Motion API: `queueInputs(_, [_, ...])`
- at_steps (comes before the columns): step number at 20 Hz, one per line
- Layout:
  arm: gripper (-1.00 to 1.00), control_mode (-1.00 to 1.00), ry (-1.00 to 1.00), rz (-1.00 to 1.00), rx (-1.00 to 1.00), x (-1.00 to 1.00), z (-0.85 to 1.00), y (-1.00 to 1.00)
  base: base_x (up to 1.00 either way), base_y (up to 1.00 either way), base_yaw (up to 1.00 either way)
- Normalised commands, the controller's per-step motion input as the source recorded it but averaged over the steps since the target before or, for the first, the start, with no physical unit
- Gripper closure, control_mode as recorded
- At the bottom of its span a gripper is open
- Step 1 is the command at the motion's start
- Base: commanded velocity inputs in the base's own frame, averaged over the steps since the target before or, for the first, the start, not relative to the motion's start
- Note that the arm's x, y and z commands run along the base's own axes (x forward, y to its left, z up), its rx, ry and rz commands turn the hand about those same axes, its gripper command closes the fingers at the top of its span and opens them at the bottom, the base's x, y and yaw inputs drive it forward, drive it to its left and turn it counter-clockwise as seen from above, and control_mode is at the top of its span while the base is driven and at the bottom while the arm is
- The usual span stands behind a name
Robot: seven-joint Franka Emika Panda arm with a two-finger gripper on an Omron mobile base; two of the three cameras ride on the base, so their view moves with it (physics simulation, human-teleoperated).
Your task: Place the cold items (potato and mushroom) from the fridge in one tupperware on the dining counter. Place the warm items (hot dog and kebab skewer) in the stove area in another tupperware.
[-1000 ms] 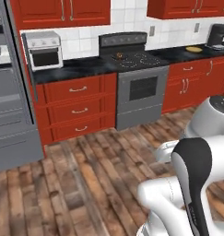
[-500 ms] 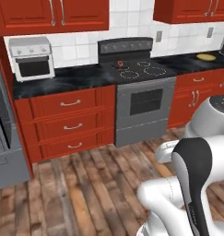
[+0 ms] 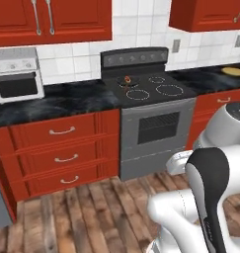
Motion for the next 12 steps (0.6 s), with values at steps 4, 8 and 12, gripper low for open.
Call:
queueInputs(4, [-1.00,1.00,0.00,0.00,0.00,0.00,0.00,0.00,1.00,-0.44,0.00])
queueInputs(8, [-1.00,1.00,0.00,0.00,0.00,0.00,0.00,0.00,1.00,-0.31,0.01])
queueInputs(12, [-1.00,1.00,0.00,0.00,0.00,0.00,0.00,0.00,1.00,-0.41,0.06])
